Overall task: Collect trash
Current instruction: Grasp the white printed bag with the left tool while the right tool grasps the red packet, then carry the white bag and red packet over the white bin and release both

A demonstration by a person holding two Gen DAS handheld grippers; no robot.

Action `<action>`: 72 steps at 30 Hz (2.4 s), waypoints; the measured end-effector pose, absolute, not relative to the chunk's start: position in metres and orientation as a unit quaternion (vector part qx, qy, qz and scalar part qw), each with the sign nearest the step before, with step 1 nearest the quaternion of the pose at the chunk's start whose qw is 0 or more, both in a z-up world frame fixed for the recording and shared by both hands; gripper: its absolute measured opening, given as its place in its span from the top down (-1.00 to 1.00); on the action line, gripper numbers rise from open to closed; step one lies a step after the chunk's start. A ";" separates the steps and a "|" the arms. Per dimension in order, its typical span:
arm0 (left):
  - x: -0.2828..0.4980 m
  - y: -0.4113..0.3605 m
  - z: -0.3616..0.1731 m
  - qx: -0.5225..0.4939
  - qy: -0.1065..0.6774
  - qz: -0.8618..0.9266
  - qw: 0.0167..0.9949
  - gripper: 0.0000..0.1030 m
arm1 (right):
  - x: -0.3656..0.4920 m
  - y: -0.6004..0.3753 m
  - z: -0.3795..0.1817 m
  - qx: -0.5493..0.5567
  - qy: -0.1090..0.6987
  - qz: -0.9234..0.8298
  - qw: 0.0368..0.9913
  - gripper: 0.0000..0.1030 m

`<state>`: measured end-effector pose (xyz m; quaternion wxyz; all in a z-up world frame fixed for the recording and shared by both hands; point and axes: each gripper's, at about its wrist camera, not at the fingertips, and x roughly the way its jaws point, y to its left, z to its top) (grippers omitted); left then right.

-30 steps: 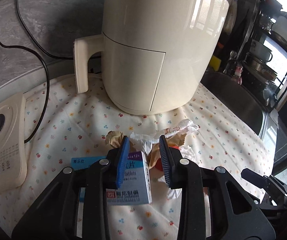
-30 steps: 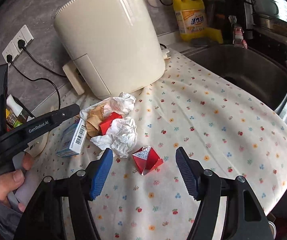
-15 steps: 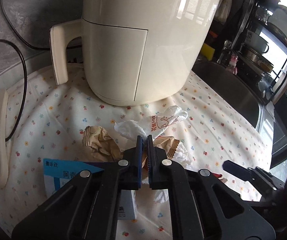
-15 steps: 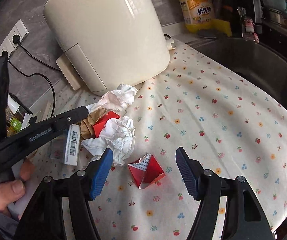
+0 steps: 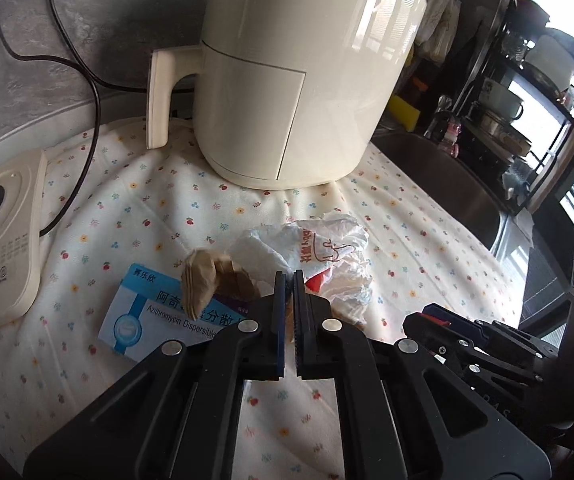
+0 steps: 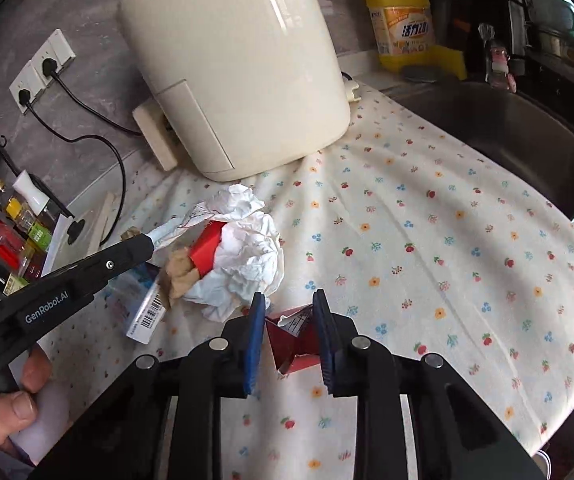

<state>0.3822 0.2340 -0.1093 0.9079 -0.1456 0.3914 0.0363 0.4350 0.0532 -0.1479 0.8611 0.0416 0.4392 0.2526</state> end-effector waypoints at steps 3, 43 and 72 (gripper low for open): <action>0.367 0.232 -0.100 -0.150 0.377 0.032 0.914 0.92 | 0.420 0.049 -0.136 0.039 0.428 0.249 0.868 0.53; 0.292 0.058 -0.087 -0.133 0.363 -0.089 0.918 0.92 | 0.281 -0.131 -0.084 0.056 0.387 0.143 0.909 0.53; 0.230 -0.105 -0.182 -0.127 0.461 -0.147 0.866 0.92 | 0.205 -0.297 -0.151 0.070 0.446 0.053 0.891 -0.09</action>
